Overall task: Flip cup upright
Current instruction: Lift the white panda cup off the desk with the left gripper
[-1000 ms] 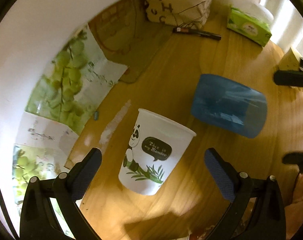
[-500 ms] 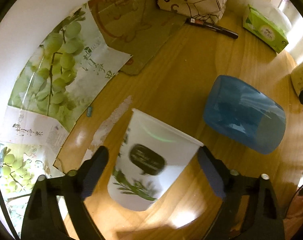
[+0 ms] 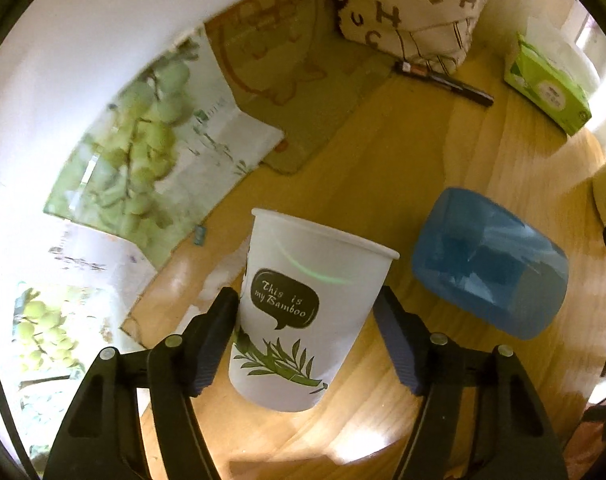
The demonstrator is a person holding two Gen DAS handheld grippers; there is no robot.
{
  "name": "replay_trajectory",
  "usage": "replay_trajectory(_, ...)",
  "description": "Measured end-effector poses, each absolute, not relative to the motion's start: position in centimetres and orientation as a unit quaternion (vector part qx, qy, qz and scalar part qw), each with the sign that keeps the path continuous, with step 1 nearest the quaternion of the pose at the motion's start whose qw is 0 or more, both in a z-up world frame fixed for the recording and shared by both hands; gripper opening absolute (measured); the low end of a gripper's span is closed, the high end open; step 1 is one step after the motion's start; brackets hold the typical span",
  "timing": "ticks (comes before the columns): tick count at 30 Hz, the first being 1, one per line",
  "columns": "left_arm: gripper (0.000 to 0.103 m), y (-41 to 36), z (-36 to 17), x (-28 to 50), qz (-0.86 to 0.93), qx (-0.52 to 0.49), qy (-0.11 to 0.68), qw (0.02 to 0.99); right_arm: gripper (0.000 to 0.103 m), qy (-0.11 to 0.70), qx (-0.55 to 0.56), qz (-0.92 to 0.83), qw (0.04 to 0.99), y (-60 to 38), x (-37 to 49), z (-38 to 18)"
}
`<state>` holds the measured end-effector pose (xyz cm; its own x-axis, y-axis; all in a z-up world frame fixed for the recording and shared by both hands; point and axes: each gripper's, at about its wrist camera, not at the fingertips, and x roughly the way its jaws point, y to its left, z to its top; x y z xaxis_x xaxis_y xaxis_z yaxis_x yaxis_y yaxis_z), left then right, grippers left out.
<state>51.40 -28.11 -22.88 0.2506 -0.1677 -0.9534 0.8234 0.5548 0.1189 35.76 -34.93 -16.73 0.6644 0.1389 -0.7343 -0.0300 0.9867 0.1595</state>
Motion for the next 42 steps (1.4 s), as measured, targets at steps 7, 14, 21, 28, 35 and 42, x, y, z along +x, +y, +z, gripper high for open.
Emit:
replay_trajectory(7, 0.073, -27.6, -20.4, 50.4, -0.287, 0.342, 0.495, 0.746, 0.081, 0.412, 0.082, 0.045, 0.906, -35.4, 35.4, -15.8)
replay_trajectory(14, 0.073, -26.2, -17.3, 47.8, -0.261, 0.331, 0.510, 0.749, 0.081, 0.411, 0.079, 0.061, 0.906, -35.5, 34.5, -13.9)
replay_trajectory(21, 0.073, -24.4, -14.7, 44.8, -0.226, 0.297, 0.515, 0.771, 0.081, 0.415, 0.085, 0.074, 0.903, -35.2, 33.3, -12.3)
replay_trajectory(28, 0.073, -21.5, -11.9, 40.8, -0.198, 0.251, 0.516, 0.795, 0.081, 0.433, 0.104, 0.086, 0.891, -34.9, 31.9, -11.1)
replay_trajectory(35, 0.073, -17.7, -9.7, 37.2, -0.168, 0.199, 0.514, 0.817, 0.081, 0.436, 0.112, 0.093, 0.888, -34.0, 30.6, -10.0)
replay_trajectory(42, 0.072, -13.6, -8.7, 33.4, -0.140, 0.157, 0.505, 0.837, 0.081, 0.430, 0.123, 0.079, 0.891, -33.6, 29.6, -9.0)
